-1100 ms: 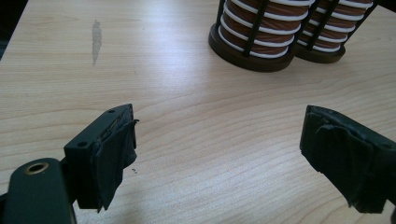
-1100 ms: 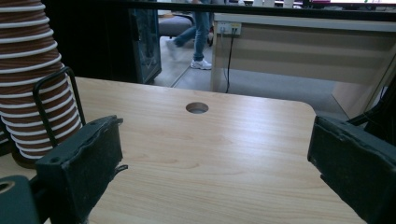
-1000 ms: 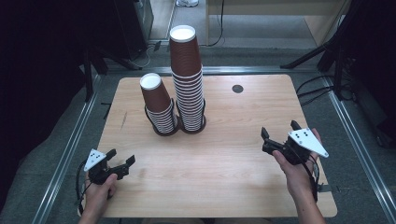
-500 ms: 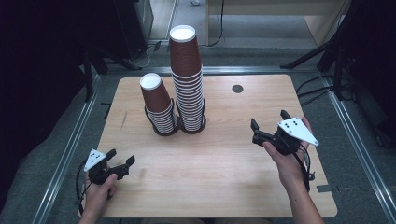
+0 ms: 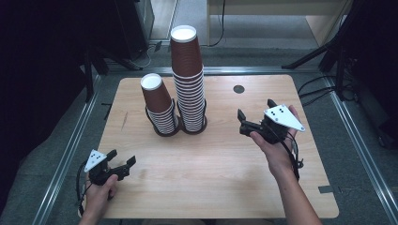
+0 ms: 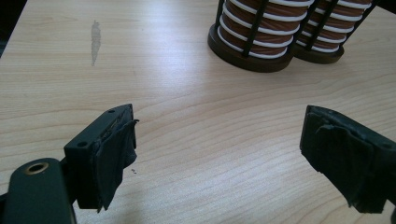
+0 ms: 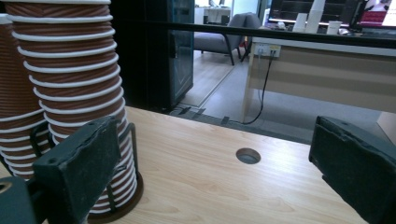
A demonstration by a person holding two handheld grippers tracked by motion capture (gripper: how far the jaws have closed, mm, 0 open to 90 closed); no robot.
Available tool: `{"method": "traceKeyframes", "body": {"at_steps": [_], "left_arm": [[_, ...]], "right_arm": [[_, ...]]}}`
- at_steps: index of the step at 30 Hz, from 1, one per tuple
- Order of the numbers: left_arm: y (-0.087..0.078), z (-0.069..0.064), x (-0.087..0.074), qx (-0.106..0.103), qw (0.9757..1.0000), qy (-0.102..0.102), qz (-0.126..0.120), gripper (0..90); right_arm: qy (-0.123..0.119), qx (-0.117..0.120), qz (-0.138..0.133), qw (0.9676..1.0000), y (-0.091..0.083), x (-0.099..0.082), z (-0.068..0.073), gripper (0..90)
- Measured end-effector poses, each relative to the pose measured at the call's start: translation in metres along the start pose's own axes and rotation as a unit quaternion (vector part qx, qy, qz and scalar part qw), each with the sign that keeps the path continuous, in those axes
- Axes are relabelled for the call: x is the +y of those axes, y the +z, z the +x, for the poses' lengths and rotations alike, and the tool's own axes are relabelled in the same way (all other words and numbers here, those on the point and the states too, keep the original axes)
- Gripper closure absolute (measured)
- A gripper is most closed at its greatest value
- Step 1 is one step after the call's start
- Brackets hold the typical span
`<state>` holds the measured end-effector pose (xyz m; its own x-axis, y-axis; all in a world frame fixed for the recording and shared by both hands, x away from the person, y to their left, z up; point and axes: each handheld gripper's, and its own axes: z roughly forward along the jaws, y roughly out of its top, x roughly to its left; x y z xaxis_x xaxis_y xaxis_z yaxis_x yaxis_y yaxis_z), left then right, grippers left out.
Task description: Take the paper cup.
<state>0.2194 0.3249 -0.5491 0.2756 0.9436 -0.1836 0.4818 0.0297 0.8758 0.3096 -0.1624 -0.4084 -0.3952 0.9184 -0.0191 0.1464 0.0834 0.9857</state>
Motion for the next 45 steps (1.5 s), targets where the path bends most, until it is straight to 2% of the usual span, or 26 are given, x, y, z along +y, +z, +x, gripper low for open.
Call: {"method": "traceKeyframes", "body": {"at_steps": [17, 29, 35, 40, 45], "left_arm": [[0.0, 0.0, 0.0, -0.002, 1.0, 0.0, -0.001, 10.8], [0.0, 0.0, 0.0, -0.002, 1.0, -0.001, -0.001, 10.8], [0.0, 0.0, 0.0, -0.003, 1.0, -0.002, -0.002, 10.8], [0.0, -0.001, 0.0, -0.006, 1.0, -0.001, -0.004, 10.8], [0.0, 0.0, 0.0, -0.008, 1.0, -0.001, -0.004, 10.8]], "right_arm": [[-0.007, 0.032, -0.008, 0.9994, 0.024, 0.023, 0.028, 0.8], [0.006, 0.064, -0.012, 0.9979, 0.039, 0.037, 0.049, 0.0], [0.016, 0.07, -0.011, 0.9974, 0.046, 0.043, 0.056, 0.0], [0.005, 0.073, -0.013, 0.9972, 0.051, 0.049, 0.065, 0.0], [0.007, 0.076, -0.013, 0.997, 0.055, 0.054, 0.071, 0.0]]}}
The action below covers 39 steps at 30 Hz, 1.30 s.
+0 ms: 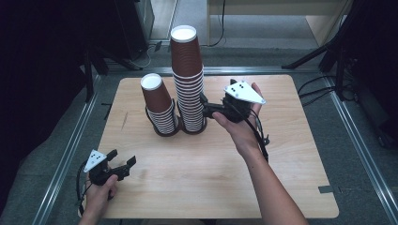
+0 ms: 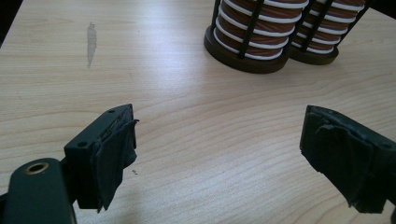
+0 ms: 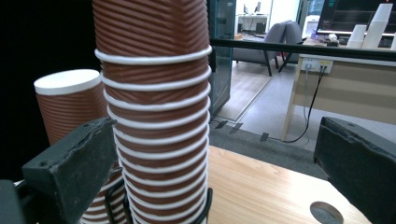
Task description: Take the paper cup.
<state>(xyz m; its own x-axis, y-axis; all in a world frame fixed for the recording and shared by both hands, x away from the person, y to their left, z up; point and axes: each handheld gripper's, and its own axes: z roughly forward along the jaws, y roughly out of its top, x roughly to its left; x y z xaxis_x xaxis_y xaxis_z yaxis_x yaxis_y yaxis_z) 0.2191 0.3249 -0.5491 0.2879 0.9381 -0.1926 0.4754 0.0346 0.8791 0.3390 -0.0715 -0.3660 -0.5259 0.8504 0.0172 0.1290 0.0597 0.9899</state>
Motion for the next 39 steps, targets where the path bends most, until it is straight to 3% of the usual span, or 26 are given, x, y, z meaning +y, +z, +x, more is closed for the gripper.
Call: {"method": "traceKeyframes", "body": {"at_steps": [13, 39], "left_arm": [[0.0, 0.0, 0.0, 0.0, 1.0, -0.002, 0.0, 10.8], [0.0, 0.0, 0.0, 0.0, 1.0, -0.002, 0.001, 11.0]], "right_arm": [[-0.007, 0.018, -0.011, 0.9997, 0.021, 0.016, 0.019, 0.0], [-0.007, 0.018, -0.027, 0.9994, 0.055, 0.049, 0.037, 0.0]]}}
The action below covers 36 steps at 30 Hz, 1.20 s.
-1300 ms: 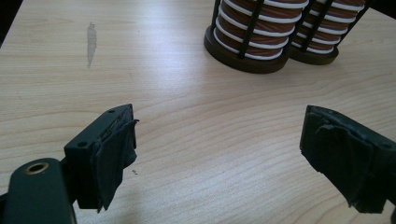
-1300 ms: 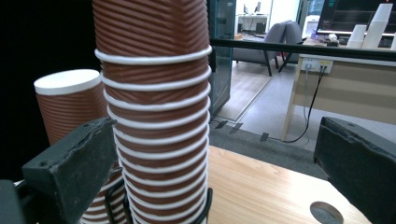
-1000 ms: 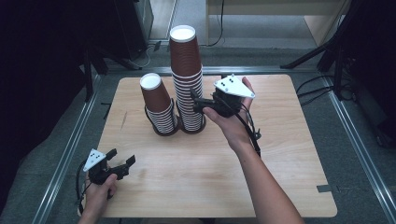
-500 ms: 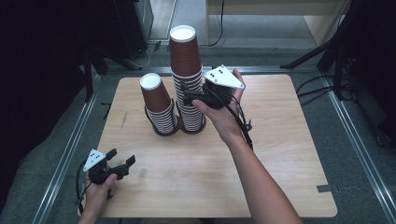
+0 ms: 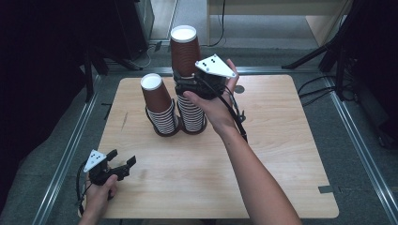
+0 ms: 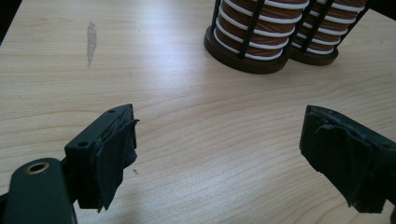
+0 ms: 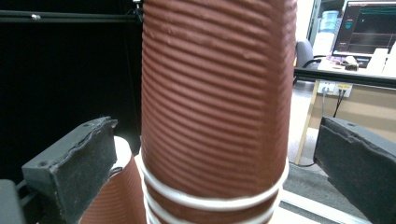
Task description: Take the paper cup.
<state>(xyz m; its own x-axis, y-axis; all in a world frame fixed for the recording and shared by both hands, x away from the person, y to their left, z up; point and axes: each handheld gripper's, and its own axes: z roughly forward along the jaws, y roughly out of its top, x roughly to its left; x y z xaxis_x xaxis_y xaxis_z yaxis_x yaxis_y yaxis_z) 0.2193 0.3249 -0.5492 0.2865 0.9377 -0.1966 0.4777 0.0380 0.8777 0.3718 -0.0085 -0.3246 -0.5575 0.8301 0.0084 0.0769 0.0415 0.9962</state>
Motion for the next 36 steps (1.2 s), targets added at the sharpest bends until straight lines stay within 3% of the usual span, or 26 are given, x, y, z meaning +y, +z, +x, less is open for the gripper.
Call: {"method": "traceKeyframes", "body": {"at_steps": [9, 12, 20, 24, 27, 36], "left_arm": [[0.0, 0.0, 0.0, 0.0, 1.0, 0.0, 0.0, 11.0], [0.0, 0.0, 0.0, 0.0, 1.0, 0.0, 0.0, 11.1], [0.0, 0.0, 0.0, 0.0, 1.0, 0.0, 0.0, 11.2], [0.0, 0.0, 0.0, 0.0, 1.0, -0.001, 0.0, 11.3], [0.0, 0.0, 0.0, 0.0, 1.0, 0.0, 0.0, 11.3], [0.0, 0.0, 0.0, -0.001, 1.0, 0.0, 0.0, 11.4]], "right_arm": [[0.005, -0.025, 0.002, 0.9997, 0.012, 0.006, -0.001, 0.0], [0.01, -0.026, 0.002, 0.9996, 0.017, 0.007, -0.001, 0.0], [-0.004, -0.031, 0.01, 0.9995, 0.032, 0.007, 0.006, 1.5], [0.006, -0.038, 0.022, 0.999, 0.039, 0.004, 0.007, 1.6], [0.001, -0.039, 0.025, 0.999, 0.042, 0.002, 0.008, 6.4], [0.0, -0.047, 0.023, 0.9986, 0.041, 0.003, 0.01, 8.5]]}}
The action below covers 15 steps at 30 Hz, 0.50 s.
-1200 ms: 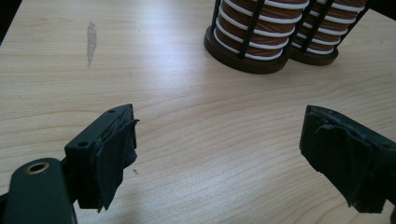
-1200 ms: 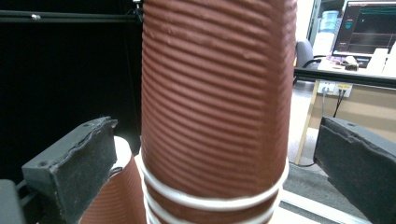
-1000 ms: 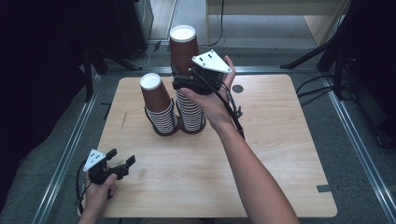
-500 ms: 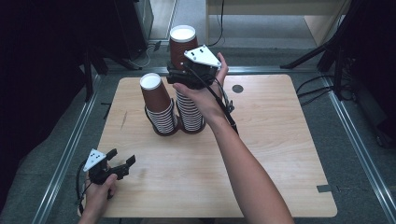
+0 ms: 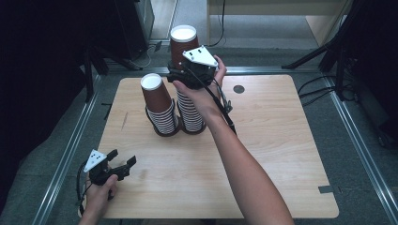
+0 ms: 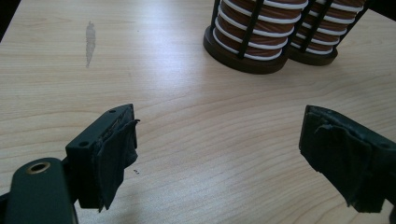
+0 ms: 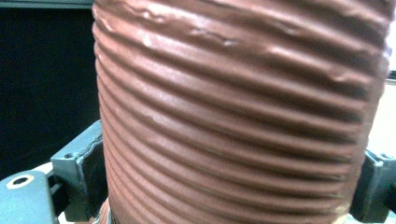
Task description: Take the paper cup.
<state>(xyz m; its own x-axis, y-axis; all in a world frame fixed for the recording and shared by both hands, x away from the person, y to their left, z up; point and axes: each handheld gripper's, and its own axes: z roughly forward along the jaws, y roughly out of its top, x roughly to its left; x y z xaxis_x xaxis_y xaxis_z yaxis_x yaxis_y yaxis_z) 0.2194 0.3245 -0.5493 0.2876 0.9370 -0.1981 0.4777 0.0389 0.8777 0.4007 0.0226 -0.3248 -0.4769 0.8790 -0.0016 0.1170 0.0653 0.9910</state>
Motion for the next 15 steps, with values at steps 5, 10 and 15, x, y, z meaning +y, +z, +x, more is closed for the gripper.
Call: {"method": "traceKeyframes", "body": {"at_steps": [5, 10, 15], "left_arm": [[0.0, 0.0, 0.0, -0.001, 1.0, 0.0, 0.0, 11.4], [0.0, 0.0, 0.0, -0.001, 1.0, -0.001, -0.001, 11.5], [0.0, 0.0, 0.0, -0.001, 1.0, -0.001, -0.001, 11.5]], "right_arm": [[0.002, 0.0, -0.01, 0.9999, -0.001, 0.003, 0.0, 9.6], [0.002, -0.001, -0.017, 0.9998, -0.003, 0.008, 0.0, 10.1], [-0.002, -0.002, -0.027, 0.9996, -0.005, 0.015, 0.002, 10.4]]}}
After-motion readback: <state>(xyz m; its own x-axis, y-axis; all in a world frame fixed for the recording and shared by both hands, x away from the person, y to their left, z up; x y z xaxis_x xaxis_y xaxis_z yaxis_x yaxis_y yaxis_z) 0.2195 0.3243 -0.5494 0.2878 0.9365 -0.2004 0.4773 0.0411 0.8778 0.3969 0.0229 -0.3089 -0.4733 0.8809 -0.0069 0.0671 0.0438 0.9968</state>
